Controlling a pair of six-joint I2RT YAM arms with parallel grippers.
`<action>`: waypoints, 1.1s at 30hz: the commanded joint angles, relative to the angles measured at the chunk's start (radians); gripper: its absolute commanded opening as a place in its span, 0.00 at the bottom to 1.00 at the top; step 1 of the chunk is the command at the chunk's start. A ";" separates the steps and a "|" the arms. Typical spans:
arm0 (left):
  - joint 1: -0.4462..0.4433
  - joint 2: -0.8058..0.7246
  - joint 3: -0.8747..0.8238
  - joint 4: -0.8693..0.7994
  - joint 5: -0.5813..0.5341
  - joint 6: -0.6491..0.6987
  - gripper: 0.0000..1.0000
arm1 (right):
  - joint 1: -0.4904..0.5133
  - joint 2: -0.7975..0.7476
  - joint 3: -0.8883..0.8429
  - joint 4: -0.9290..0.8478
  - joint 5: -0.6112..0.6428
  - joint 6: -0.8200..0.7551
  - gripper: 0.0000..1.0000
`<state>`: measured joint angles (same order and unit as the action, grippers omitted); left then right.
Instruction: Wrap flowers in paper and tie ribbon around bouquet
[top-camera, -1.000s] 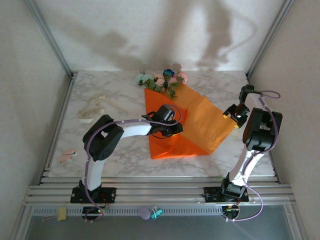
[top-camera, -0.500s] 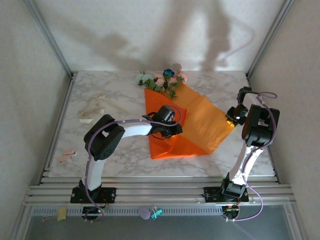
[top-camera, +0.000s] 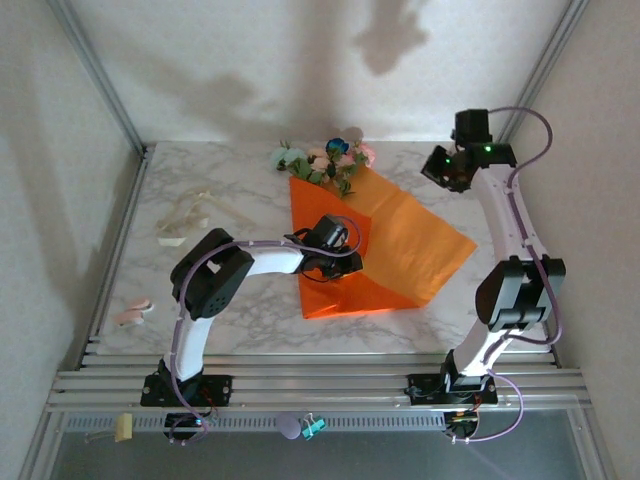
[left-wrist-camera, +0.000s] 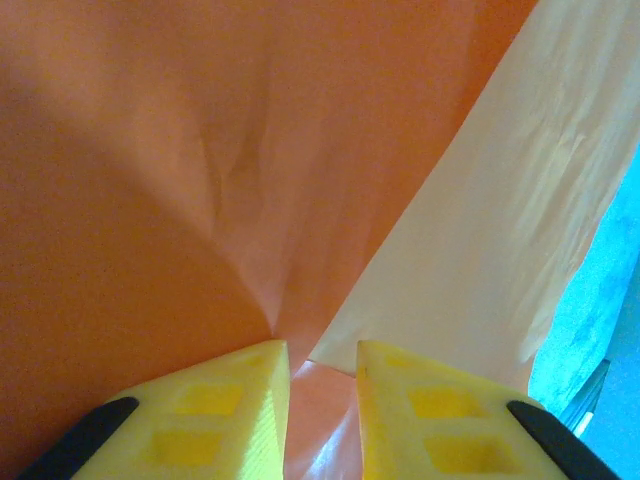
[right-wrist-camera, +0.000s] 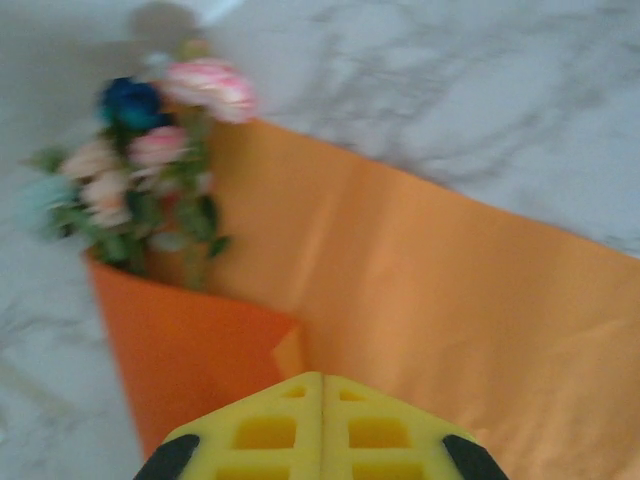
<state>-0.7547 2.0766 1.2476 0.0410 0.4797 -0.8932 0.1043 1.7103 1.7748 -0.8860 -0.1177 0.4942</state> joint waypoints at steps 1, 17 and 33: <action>0.005 0.024 -0.017 0.002 -0.019 0.010 0.24 | 0.023 0.014 -0.005 -0.116 0.010 0.016 0.08; 0.006 0.007 -0.019 0.029 -0.011 -0.030 0.24 | -0.313 0.409 -0.113 -0.091 0.122 -0.125 0.75; 0.014 0.023 -0.009 0.015 -0.001 -0.019 0.24 | -0.236 0.358 -0.137 -0.022 0.118 -0.041 0.02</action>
<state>-0.7490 2.0769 1.2457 0.0532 0.4763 -0.9131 -0.1574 2.1632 1.6604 -0.9302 -0.0181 0.4274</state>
